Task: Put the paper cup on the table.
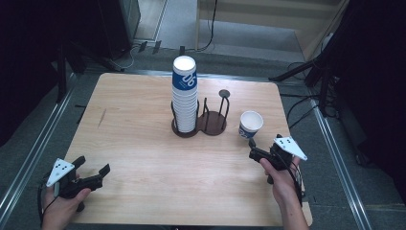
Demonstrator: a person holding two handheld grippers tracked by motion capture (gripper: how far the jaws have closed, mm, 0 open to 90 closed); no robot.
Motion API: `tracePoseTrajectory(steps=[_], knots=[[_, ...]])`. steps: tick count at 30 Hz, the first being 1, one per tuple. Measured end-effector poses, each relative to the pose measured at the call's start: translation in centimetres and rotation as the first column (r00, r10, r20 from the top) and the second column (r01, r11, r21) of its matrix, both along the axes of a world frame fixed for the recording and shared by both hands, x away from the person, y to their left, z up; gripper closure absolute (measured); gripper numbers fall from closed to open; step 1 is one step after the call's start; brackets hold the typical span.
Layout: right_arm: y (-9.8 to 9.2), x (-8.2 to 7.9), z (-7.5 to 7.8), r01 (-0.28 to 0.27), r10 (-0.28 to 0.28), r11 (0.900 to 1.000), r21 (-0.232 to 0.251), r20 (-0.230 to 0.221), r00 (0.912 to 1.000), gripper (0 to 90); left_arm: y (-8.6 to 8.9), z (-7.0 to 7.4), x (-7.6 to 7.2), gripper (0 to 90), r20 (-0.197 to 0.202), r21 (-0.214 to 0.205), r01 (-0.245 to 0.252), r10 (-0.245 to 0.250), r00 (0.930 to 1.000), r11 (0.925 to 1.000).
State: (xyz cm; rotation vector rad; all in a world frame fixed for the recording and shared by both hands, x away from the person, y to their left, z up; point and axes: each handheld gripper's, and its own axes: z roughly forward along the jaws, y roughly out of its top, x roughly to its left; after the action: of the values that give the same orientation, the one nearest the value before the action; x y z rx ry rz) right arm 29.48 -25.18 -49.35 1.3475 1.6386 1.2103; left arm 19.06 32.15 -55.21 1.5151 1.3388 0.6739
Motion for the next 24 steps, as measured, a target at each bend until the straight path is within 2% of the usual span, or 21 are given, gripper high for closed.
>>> tracePoseTrajectory(steps=[10,13,24], knots=[[-1.2,-1.5,-0.2,0.014,-0.014,0.9999,0.004,-0.005,0.9999,0.1,0.0,0.0,0.0,0.4,0.000,0.000,-0.001,0.001,1.0000,1.0000],[-1.6,-2.1,-0.8,0.019,-0.019,0.9997,-0.014,-0.019,0.9996,0.1,0.0,0.0,0.0,0.4,0.001,0.000,-0.001,0.001,1.0000,1.0000],[-2.9,-4.0,-2.4,0.031,-0.032,0.9992,-0.027,-0.049,0.9983,0.1,0.0,0.0,0.0,0.4,0.001,0.000,-0.002,0.002,1.0000,1.0000]])
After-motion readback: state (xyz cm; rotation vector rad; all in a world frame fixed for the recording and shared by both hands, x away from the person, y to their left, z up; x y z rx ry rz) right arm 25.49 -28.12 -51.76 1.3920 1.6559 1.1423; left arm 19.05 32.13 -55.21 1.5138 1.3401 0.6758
